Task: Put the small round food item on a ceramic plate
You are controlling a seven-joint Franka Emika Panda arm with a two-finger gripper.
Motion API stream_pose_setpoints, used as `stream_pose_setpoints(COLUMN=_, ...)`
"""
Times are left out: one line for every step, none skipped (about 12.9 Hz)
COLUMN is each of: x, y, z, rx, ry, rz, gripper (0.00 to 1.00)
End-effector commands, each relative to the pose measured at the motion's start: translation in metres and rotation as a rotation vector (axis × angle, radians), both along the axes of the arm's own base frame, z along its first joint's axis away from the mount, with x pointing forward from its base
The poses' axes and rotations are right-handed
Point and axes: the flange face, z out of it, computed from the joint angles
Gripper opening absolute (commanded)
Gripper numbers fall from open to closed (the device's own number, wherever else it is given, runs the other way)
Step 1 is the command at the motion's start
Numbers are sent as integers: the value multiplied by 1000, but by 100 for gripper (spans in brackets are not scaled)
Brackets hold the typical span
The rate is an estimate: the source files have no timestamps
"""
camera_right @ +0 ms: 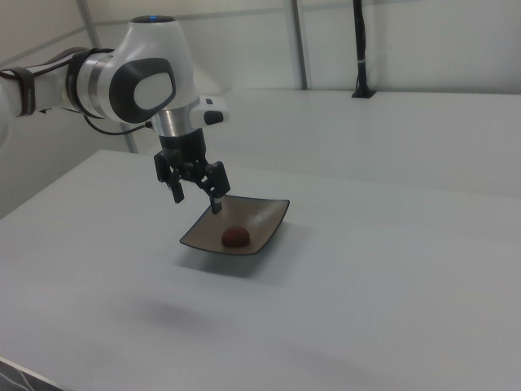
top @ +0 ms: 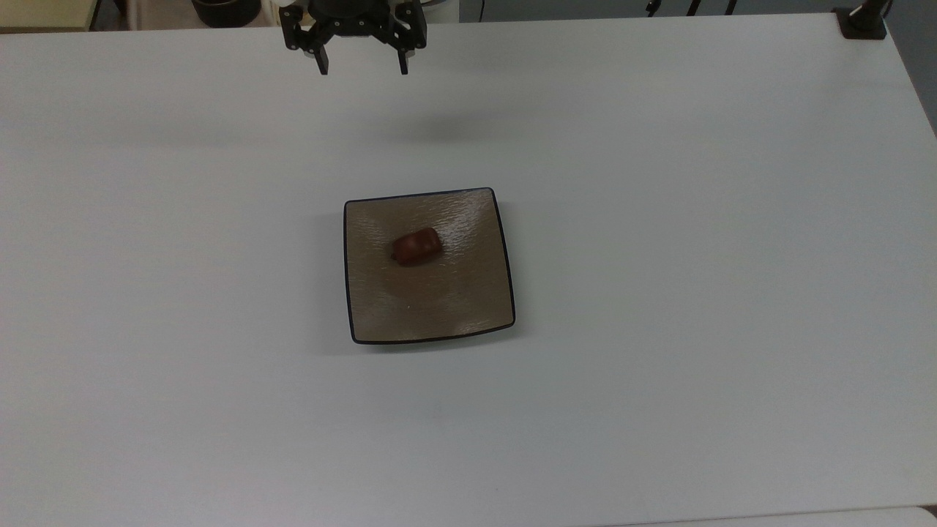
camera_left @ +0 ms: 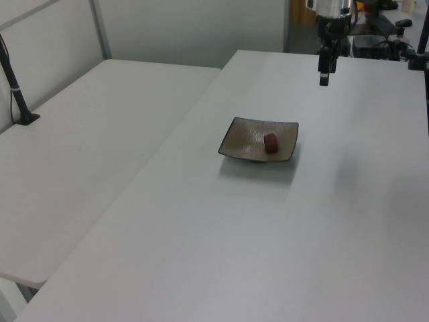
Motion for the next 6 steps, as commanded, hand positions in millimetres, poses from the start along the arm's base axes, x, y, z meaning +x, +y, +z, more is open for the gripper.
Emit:
stream_pose_setpoints(x=-3, y=3, z=-1, rx=8, ry=-19, rz=-15, gripper=100)
stream_pose_setpoints(x=-1, y=2, z=0, rx=8, ry=-36, rz=-17, gripper=100)
stream_pose_setpoints(x=1, y=1, z=2, rx=8, ry=-53, rz=-23, gripper=100)
stream_pose_setpoints(x=3, y=0, z=1, rx=10, ry=-60, rz=-25, gripper=100)
stream_pose_setpoints(x=4, y=-1, z=0, rx=9, ry=-60, rz=-31, gripper=100)
stream_pose_setpoints(x=3, y=0, z=1, rx=10, ry=-60, rz=-39, gripper=100)
